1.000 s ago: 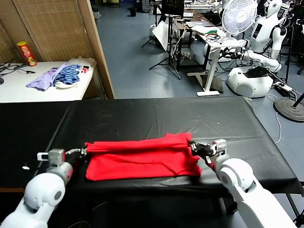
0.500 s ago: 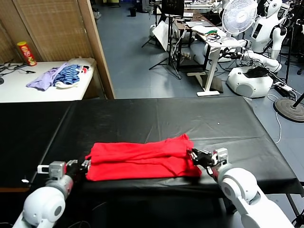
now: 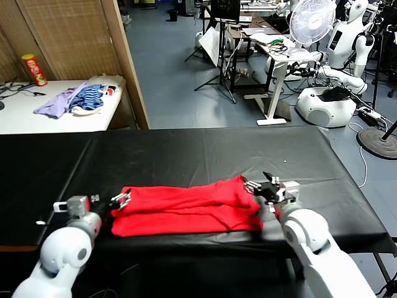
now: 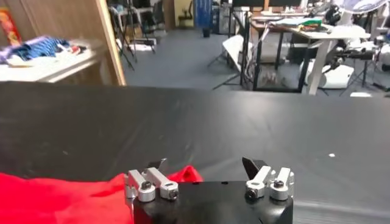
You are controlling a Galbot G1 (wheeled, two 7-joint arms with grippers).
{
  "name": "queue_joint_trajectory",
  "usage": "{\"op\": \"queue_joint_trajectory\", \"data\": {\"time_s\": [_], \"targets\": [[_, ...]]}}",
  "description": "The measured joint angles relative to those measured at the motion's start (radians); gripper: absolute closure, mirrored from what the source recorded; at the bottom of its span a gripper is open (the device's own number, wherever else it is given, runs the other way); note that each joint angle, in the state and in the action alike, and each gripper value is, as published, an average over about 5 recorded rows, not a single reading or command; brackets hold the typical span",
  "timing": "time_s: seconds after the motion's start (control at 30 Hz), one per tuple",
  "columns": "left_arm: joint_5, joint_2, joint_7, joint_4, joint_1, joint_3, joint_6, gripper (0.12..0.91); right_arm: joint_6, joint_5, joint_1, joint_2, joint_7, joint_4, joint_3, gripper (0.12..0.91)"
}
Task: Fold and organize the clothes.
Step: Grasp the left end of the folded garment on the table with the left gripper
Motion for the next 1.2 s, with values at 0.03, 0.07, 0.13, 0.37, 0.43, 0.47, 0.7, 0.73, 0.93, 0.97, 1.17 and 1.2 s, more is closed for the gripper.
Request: {"op": "queue_joint_trajectory", "data": {"time_s": [0.03,0.07,0.13,0.37,0.43,0.47,0.7,0.73,0.93,0.97,1.17,1.2], "targets": [[-0.007,-0.002,0.0,0.01,-0.005,0.001,0.002,0.253,0.001,-0.003,0.005,0.007,-0.001,-0.012,-0.003,0.37],[-0.013,-0.004,0.001,0.019,-0.008,0.001,0.003,0.279,0.002,-0.006,0.009,0.014,-0.002,-0.023,-0.006,0.398],[-0.022,-0.006,0.003,0.037,-0.012,0.001,0.005,0.363,0.004,-0.013,0.015,0.028,-0.003,-0.042,-0.009,0.468],[-0.055,-0.018,0.002,0.082,-0.024,-0.009,0.027,0.749,0.042,-0.044,0.008,0.061,0.002,-0.066,-0.012,0.796],[-0.033,-0.023,0.002,0.092,-0.025,-0.008,0.014,0.85,0.061,-0.058,0.001,0.069,0.013,-0.067,-0.013,0.87],[-0.021,-0.027,0.003,0.097,-0.026,-0.006,0.006,0.872,0.072,-0.066,-0.002,0.073,0.021,-0.068,-0.015,0.882],[0.118,-0.058,0.013,0.126,-0.024,0.015,-0.094,0.903,0.149,-0.133,-0.024,0.099,0.07,-0.081,-0.028,0.897],[0.142,-0.062,0.013,0.128,-0.024,0.018,-0.106,0.903,0.153,-0.136,-0.025,0.102,0.072,-0.082,-0.028,0.897],[0.215,-0.077,0.013,0.128,-0.028,0.026,-0.133,0.903,0.16,-0.122,-0.037,0.097,0.05,-0.072,-0.017,0.862],[0.22,-0.077,0.014,0.126,-0.027,0.027,-0.134,0.903,0.159,-0.117,-0.041,0.093,0.044,-0.065,-0.014,0.825],[0.228,-0.064,0.029,0.105,-0.015,0.02,-0.135,0.775,0.152,-0.092,-0.077,0.063,0.017,-0.004,0.011,0.507],[0.226,-0.061,0.03,0.1,-0.012,0.018,-0.135,0.726,0.152,-0.088,-0.085,0.057,0.015,0.008,0.016,0.457]]}}
